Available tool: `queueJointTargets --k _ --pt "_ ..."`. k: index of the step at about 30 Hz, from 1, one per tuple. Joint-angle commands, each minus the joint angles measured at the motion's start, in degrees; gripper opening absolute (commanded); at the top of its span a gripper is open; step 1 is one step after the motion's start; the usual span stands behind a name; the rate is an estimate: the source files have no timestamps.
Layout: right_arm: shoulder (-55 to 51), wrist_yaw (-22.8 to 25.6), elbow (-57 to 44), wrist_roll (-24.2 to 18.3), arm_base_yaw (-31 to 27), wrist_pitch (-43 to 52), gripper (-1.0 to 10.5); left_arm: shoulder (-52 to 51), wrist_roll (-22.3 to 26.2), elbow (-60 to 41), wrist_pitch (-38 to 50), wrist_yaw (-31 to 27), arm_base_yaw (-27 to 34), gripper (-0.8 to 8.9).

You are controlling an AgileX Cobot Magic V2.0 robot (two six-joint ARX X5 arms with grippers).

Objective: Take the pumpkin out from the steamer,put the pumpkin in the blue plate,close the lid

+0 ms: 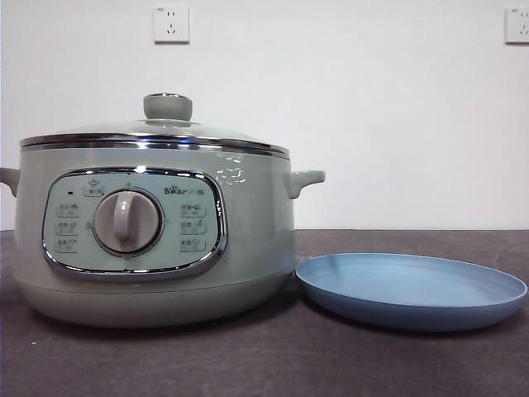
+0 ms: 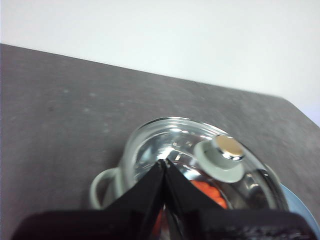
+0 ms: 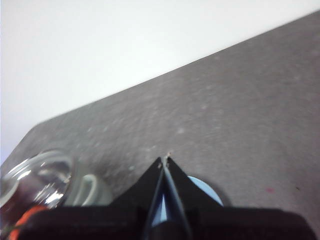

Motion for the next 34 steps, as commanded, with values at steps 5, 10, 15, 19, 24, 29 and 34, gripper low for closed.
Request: queueJointTargets --k 5,10,15,19,24,29,34 --pt "11.52 -10.54 9.11 -11.32 0.04 -2.47 0.0 11.47 7.41 9.75 -3.13 7.21 0.02 -0.04" --pt "19.19 -18.91 14.08 -15.3 0.04 -4.79 0.0 17.09 8.79 14.71 -5.6 10.03 0.0 0.03" --pt "24.68 -23.52 16.79 -16.66 0.04 -5.97 2.4 19.71 9.55 16.83 -7.19 9.99 -0.52 3.47" --pt "26.71 -22.91 16.98 -16.59 0.04 -5.97 4.5 20.2 9.49 16.87 -7.04 10.01 -1.42 3.86" --pt "27.43 -22.91 16.98 -16.41 0.07 -5.97 4.5 21.88 9.49 17.18 -4.42 11.43 -4.66 3.86" --pt "27.41 -22.97 16.98 -15.91 0.15 -5.97 4.5 27.3 9.51 20.68 -4.87 10.34 -9.88 3.87" --pt "27.41 -23.12 16.98 -15.5 0.15 -5.99 4.5 33.94 11.37 24.76 -5.35 3.91 -16.2 3.87"
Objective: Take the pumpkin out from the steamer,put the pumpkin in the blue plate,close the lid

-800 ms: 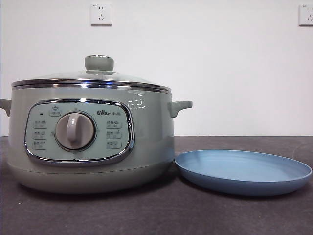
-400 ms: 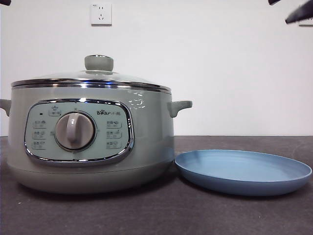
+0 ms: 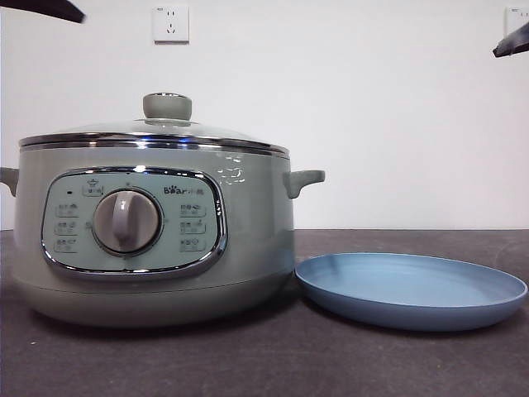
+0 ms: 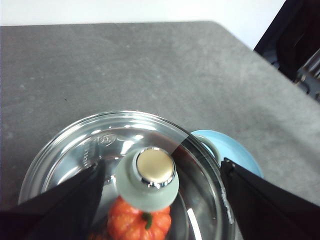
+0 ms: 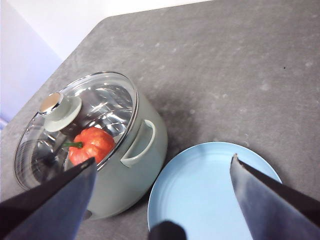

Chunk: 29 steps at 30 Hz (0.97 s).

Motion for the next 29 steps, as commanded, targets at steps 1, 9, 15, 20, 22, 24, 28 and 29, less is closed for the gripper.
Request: queueJointTargets --k 1,9,15,20,22,24,28,29 --pt "0.02 -0.09 0.17 0.39 0.15 0.09 4.5 4.17 2.16 2.03 -0.31 -3.67 -3.65 3.87" --pt "0.04 0.13 0.17 0.33 0.15 -1.38 4.5 14.84 5.73 6.14 -1.03 -11.91 -10.12 3.87" --pt "0.04 0.17 0.17 0.31 0.15 -1.62 4.4 19.39 7.91 6.4 -2.27 -14.67 -11.89 3.87" --pt "0.04 0.17 0.17 0.31 0.15 -1.62 4.4 20.81 7.96 6.38 -2.86 -14.82 -12.46 3.71" --pt "0.04 0.17 0.17 0.31 0.15 -1.62 4.4 20.79 8.02 6.4 -2.8 -15.3 -12.52 3.16" --pt "0.04 0.17 0.17 0.31 0.15 -1.62 4.4 20.79 8.7 6.38 -2.78 -16.44 -12.52 1.24" --pt "0.04 0.17 0.17 0.04 0.15 -1.62 4.4 20.76 9.7 6.4 -2.73 -17.57 -12.52 -0.05" --pt "0.04 0.17 0.17 -0.26 0.15 -1.62 4.4 20.7 9.7 6.4 -2.75 -17.75 -12.52 -0.05"
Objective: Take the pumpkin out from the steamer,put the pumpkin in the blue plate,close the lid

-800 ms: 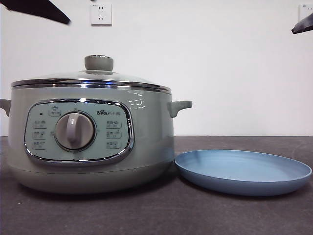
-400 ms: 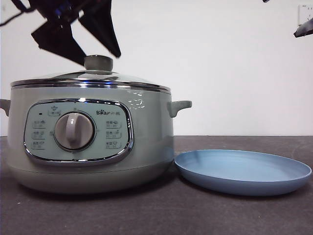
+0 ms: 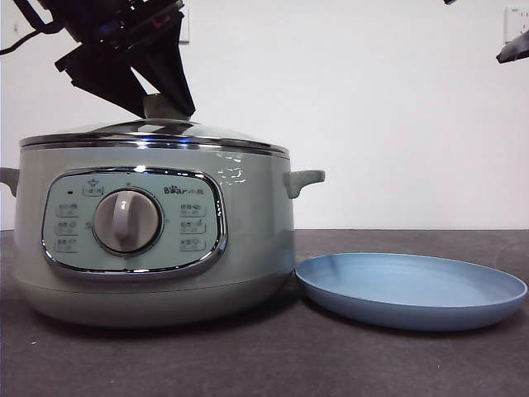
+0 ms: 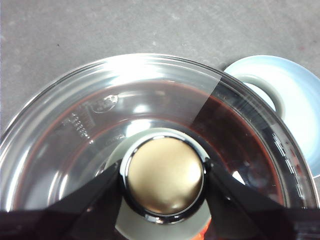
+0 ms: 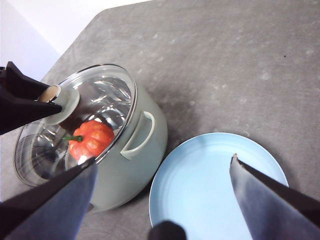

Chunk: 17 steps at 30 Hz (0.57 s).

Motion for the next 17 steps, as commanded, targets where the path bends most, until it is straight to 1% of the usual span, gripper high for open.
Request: queueJointTargets --k 1,7,12,17 --pt "0.02 0.15 0.17 -0.68 0.15 0.31 4.4 0.28 1.01 0.09 0.07 -0.72 -0.17 -0.05" --pt "0.02 0.13 0.17 -0.66 0.13 0.28 4.4 -2.38 0.83 0.09 0.26 -0.76 -0.17 -0.05" --pt "0.02 -0.17 0.17 0.04 0.15 0.68 4.4 -8.41 0.09 0.09 -0.2 -1.16 -0.17 -0.06" --pt "0.42 -0.31 0.17 0.0 1.07 1.95 4.4 -16.81 0.07 0.09 -2.32 -4.83 -0.17 -0.06"
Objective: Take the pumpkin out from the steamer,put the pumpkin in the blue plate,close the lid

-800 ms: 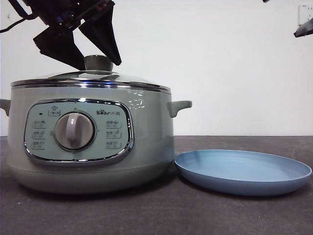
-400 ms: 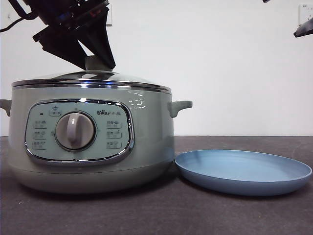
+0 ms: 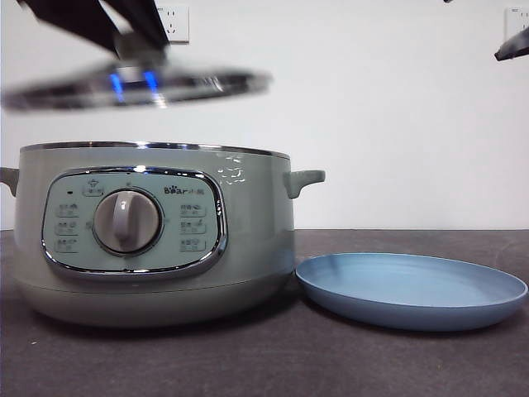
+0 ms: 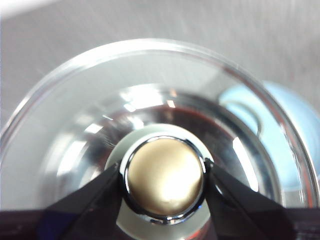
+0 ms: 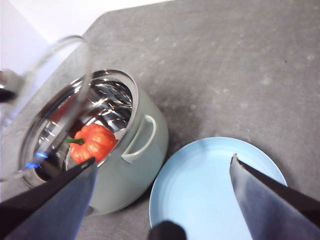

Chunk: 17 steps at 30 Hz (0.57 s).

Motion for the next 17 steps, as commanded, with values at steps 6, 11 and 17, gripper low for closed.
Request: queueJointTargets --k 6,11,17 --pt "1.62 -0.22 0.2 -0.74 4.7 4.74 4.4 -13.66 0.02 0.42 -5.99 -10.27 -0.02 -0.06" --pt "4.76 -0.07 0.79 -0.72 11.65 10.49 4.4 -20.44 -0.02 0.42 -10.54 -16.79 -0.02 -0.06" --pt "14.82 2.05 8.04 -1.57 20.52 8.68 5.4 -25.75 -1.03 0.42 -13.29 -20.15 -0.02 -0.06"
